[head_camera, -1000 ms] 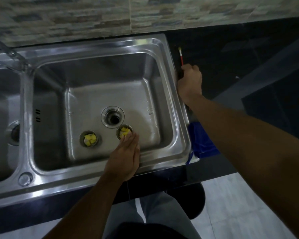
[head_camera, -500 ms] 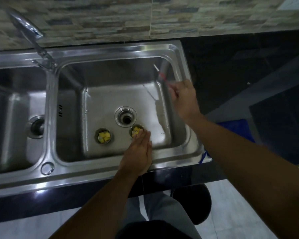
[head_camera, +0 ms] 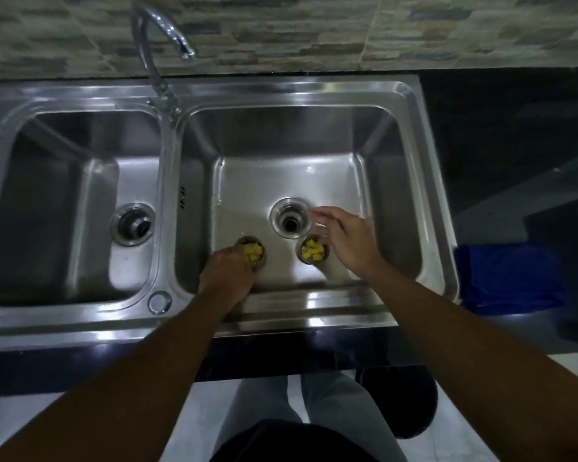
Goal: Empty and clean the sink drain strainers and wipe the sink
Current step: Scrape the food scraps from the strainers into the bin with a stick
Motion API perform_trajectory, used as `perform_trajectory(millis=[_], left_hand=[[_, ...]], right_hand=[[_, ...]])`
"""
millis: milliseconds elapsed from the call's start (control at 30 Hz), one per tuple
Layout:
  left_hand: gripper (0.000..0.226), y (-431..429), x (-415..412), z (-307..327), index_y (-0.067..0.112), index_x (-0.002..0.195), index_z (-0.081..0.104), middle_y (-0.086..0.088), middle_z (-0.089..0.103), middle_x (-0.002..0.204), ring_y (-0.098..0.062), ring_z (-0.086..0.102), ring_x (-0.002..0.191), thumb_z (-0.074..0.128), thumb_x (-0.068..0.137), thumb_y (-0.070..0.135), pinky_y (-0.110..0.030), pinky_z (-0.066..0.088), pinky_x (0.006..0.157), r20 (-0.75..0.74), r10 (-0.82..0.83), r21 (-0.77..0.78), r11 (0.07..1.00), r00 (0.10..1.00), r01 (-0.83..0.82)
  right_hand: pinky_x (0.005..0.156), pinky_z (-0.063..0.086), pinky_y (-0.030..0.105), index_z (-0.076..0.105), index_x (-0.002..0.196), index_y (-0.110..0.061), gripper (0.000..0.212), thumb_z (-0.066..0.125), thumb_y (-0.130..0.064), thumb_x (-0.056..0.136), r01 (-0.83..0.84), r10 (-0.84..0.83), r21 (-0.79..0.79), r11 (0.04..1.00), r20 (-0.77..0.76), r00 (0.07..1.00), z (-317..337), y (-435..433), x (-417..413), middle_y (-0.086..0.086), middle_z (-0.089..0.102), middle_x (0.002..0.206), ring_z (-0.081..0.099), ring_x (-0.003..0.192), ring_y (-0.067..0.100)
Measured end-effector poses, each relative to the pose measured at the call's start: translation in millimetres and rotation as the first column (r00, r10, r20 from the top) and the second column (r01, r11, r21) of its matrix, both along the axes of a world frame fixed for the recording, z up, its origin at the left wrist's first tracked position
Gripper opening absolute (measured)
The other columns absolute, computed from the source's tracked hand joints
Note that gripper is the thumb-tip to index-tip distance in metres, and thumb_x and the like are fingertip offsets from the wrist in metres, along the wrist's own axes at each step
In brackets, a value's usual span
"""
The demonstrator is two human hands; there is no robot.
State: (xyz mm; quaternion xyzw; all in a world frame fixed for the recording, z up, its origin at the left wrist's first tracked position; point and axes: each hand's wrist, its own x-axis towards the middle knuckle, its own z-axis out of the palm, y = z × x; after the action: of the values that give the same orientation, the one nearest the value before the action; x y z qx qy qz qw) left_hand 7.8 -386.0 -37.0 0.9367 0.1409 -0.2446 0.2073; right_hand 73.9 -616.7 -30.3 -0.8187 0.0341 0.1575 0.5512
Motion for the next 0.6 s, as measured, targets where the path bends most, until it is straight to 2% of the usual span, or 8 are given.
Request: perform_trajectory(millis=[100, 167, 233, 300, 333, 400, 467, 600], left_hand=[[0.038, 20, 5, -9, 0.014, 0.126, 0.056, -0.016, 0.063, 0.123, -0.037, 0.061, 0.112, 0.053, 0.088, 0.013, -0.049, 0.052, 0.096, -0.064, 0.039, -0.074, 0.996, 0.997, -0.044], [0.048, 25, 10, -20, 0.014, 0.137, 0.048, -0.017, 0.055, 0.136, -0.036, 0.055, 0.123, 0.055, 0.089, 0.011, -0.048, 0.047, 0.104, -0.105, 0.055, -0.108, 0.992, 0.993, -0.067], [0.071, 26, 15, -31, 0.011, 0.153, 0.028, -0.016, 0.037, 0.155, -0.033, 0.039, 0.141, 0.061, 0.091, 0.011, -0.042, 0.035, 0.117, -0.146, 0.049, -0.145, 0.987, 0.988, -0.071], [0.089, 27, 20, -43, 0.011, 0.159, 0.013, -0.012, 0.022, 0.163, -0.03, 0.026, 0.149, 0.069, 0.089, 0.014, -0.039, 0.025, 0.122, -0.167, 0.03, -0.174, 0.983, 0.986, -0.059], [0.095, 27, 23, -49, 0.012, 0.159, 0.009, -0.011, 0.017, 0.165, -0.029, 0.021, 0.151, 0.072, 0.088, 0.017, -0.039, 0.023, 0.123, -0.171, 0.019, -0.177, 0.983, 0.985, -0.049], [0.103, 27, 26, -60, 0.014, 0.16, 0.004, -0.01, 0.009, 0.167, -0.028, 0.014, 0.153, 0.076, 0.086, 0.022, -0.039, 0.019, 0.124, -0.176, -0.001, -0.183, 0.983, 0.984, -0.031], [0.108, 27, 30, -69, 0.016, 0.16, 0.001, -0.008, 0.005, 0.168, -0.027, 0.011, 0.154, 0.077, 0.084, 0.024, -0.039, 0.017, 0.125, -0.174, -0.019, -0.192, 0.981, 0.985, -0.015], [0.11, 24, 34, -81, 0.019, 0.16, 0.004, -0.007, 0.01, 0.167, -0.029, 0.017, 0.152, 0.08, 0.082, 0.027, -0.045, 0.023, 0.123, -0.173, -0.052, -0.182, 0.983, 0.984, 0.02]], right_hand=[[0.088, 0.061, 0.039, 0.067, 0.107, -0.022, 0.021, 0.068, -0.01, 0.09, -0.019, 0.016, 0.023, 1.0, 0.108, 0.994, -3, 12, -5, -0.004, 0.077, 0.105, 0.073, 0.102, 0.01], [0.081, 0.061, 0.029, 0.064, 0.097, -0.027, 0.017, 0.076, -0.02, 0.087, 0.025, -0.025, 0.002, 1.0, 0.167, 0.986, -6, 20, -8, -0.009, 0.077, 0.092, 0.075, 0.091, 0.007], [0.074, 0.061, 0.03, 0.065, 0.096, -0.025, 0.007, 0.069, -0.03, 0.094, 0.061, -0.038, -0.085, 0.995, 0.246, 0.968, -11, 26, -10, -0.008, 0.076, 0.083, 0.074, 0.08, 0.007], [0.075, 0.059, 0.032, 0.069, 0.104, -0.018, 0.015, 0.057, -0.027, 0.102, 0.034, 0.013, -0.156, 0.987, 0.296, 0.955, -16, 30, -13, -0.004, 0.075, 0.088, 0.072, 0.079, 0.008], [0.077, 0.057, 0.027, 0.071, 0.109, -0.015, 0.019, 0.055, -0.022, 0.103, 0.009, 0.055, -0.183, 0.983, 0.341, 0.939, -20, 32, -16, -0.003, 0.074, 0.093, 0.069, 0.081, 0.005], [0.082, 0.047, 0.01, 0.072, 0.117, -0.006, 0.022, 0.057, -0.008, 0.101, -0.029, 0.141, -0.261, 0.965, 0.421, 0.896, -25, 41, -21, 0.001, 0.069, 0.098, 0.06, 0.087, -0.003], [0.085, 0.04, -0.001, 0.07, 0.12, 0.002, 0.025, 0.06, 0.002, 0.096, -0.052, 0.173, -0.288, 0.956, 0.414, 0.894, -29, 47, -23, 0.008, 0.068, 0.1, 0.057, 0.09, -0.008], [0.081, 0.044, 0.002, 0.069, 0.123, -0.001, 0.028, 0.06, 0.0, 0.097, -0.131, 0.287, -0.384, 0.914, 0.383, 0.878, -30, 51, -20, 0.007, 0.073, 0.094, 0.063, 0.081, 0.004]])
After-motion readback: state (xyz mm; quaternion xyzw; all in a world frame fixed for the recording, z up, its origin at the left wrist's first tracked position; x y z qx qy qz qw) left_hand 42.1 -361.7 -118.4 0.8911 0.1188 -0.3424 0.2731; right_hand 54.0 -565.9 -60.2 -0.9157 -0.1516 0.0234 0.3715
